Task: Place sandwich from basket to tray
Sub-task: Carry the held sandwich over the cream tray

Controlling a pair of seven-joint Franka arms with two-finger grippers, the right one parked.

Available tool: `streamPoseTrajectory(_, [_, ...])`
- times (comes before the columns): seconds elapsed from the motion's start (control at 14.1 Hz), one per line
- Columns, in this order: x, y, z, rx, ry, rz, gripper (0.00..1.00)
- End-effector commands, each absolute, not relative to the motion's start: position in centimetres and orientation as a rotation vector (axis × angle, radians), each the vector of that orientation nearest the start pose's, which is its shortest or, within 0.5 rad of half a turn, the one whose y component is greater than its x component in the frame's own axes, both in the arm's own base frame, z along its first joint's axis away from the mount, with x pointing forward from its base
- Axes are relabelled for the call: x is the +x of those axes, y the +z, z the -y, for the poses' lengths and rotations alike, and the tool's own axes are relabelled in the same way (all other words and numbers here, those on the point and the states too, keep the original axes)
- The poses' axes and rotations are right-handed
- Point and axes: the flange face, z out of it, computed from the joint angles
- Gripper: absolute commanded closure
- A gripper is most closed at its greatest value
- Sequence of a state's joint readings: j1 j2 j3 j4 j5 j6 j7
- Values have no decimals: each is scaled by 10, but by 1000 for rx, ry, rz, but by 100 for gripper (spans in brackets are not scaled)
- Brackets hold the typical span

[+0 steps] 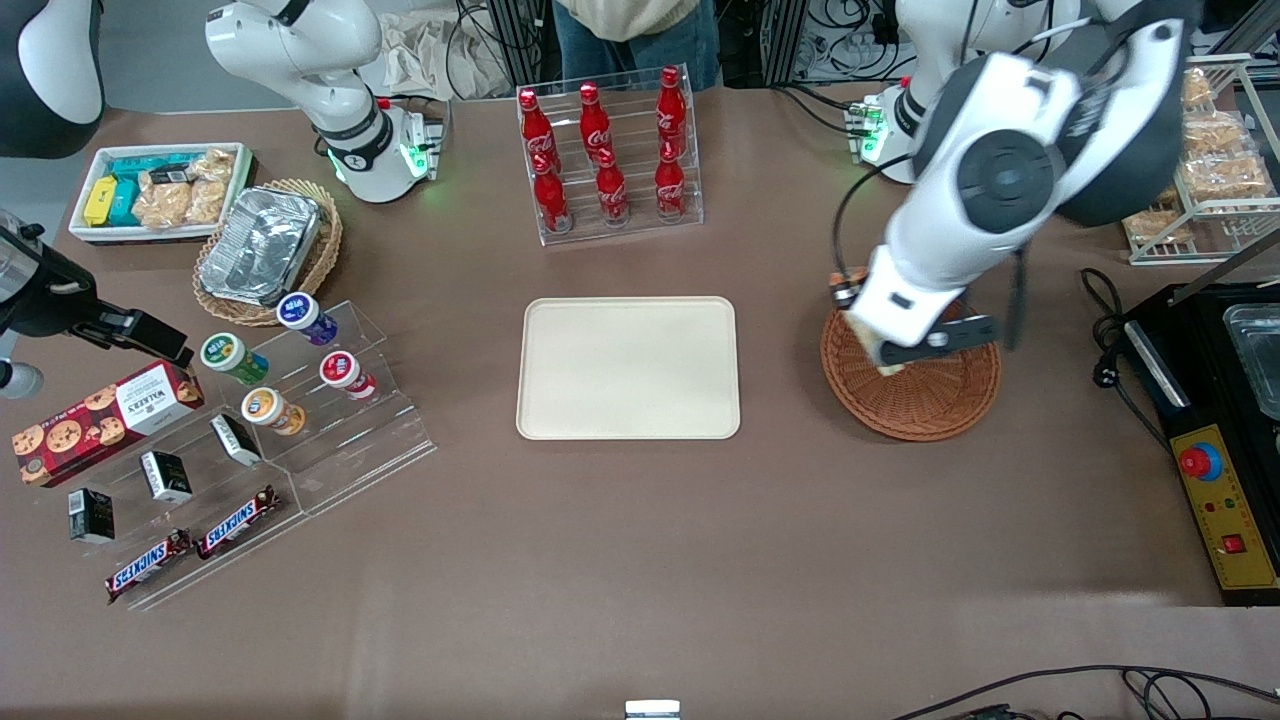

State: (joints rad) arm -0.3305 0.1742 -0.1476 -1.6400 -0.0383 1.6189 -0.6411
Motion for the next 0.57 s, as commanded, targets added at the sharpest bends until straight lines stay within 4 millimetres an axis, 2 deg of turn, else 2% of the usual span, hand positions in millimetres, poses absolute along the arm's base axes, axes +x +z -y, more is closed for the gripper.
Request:
streamPoseTrajectory(0.0, [518, 485, 324, -3114, 282, 148, 100])
streamPoseTrajectory(0.14, [514, 467, 353, -3151, 249, 97, 100])
streamPoseTrajectory(0.35, [490, 434, 401, -3222, 196, 60, 100])
streamPoseTrajectory(0.49, [479, 397, 410, -3213, 179, 49, 100])
